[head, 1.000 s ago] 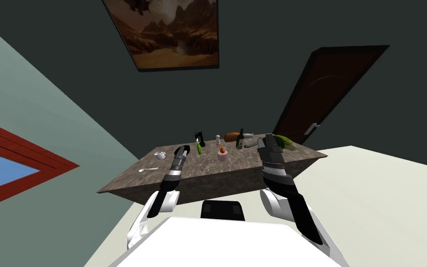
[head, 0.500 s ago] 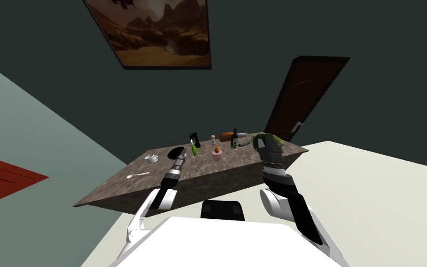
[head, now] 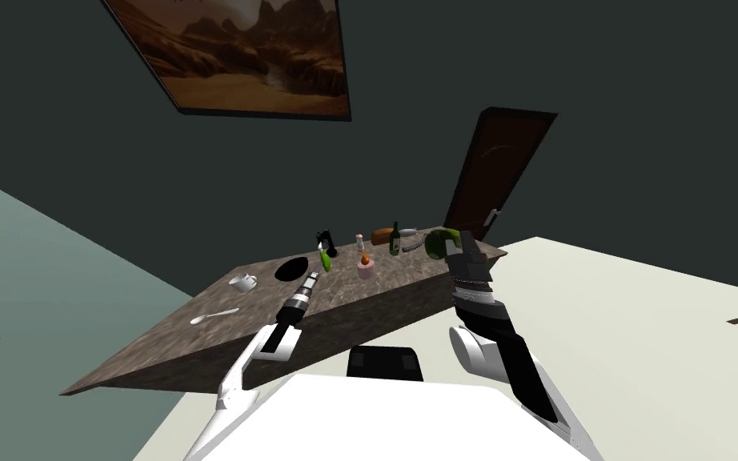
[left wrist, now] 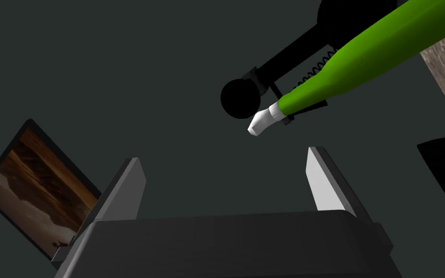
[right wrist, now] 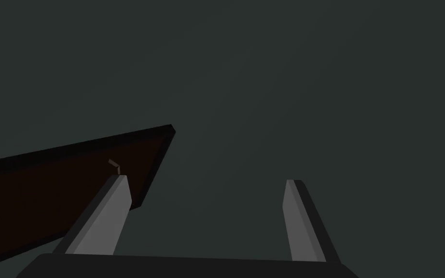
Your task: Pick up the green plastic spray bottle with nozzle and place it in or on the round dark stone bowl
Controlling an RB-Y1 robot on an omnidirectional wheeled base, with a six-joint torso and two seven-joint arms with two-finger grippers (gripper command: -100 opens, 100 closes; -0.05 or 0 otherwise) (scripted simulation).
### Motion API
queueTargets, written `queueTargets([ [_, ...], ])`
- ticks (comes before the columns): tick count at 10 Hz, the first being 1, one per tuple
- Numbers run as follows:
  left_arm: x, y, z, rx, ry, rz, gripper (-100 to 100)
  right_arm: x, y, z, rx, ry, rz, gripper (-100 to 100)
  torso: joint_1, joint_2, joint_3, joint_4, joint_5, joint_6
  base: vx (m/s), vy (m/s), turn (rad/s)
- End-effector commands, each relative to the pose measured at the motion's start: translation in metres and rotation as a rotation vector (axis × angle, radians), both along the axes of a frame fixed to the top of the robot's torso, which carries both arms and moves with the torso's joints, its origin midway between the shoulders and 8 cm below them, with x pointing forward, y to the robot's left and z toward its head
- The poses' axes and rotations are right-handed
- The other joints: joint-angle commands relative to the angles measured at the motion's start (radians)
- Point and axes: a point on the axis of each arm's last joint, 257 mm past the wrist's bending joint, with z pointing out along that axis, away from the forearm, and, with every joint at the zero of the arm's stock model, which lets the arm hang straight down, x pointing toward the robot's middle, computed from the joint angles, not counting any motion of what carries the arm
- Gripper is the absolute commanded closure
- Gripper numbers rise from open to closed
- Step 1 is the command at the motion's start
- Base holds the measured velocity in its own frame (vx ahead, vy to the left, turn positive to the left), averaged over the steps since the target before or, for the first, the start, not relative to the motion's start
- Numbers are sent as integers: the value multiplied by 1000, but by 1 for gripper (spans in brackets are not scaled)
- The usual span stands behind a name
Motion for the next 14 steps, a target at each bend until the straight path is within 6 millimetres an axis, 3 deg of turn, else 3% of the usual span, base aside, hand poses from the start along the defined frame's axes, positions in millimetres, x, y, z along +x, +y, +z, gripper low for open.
queueTargets([
  [1, 4, 18, -15, 62, 55, 29, -100, 0, 0, 0, 0, 0, 0, 0, 0, 0, 0, 0, 0, 0, 9, -55, -134],
  [4, 7, 43, -35, 143, 122, 65, -100, 0, 0, 0, 0, 0, 0, 0, 1, 1, 0, 0, 0, -1, -2, -45, -91],
  [9, 9, 123, -71, 367, 288, 171, -100, 0, 0, 0, 0, 0, 0, 0, 0, 0, 0, 0, 0, 0, 5, -58, -154],
  [10, 8, 142, -75, 413, 319, 195, -100, 0, 0, 0, 0, 0, 0, 0, 0, 0, 0, 0, 0, 0, 8, -61, -146],
  [11, 8, 142, -75, 413, 319, 195, -100, 0, 0, 0, 0, 0, 0, 0, 0, 0, 0, 0, 0, -1, 8, -37, -30],
  [14, 4, 196, -80, 545, 403, 269, -100, 0, 0, 0, 0, 0, 0, 0, 1, 1, 1, 0, 0, -1, 4, -45, -128],
])
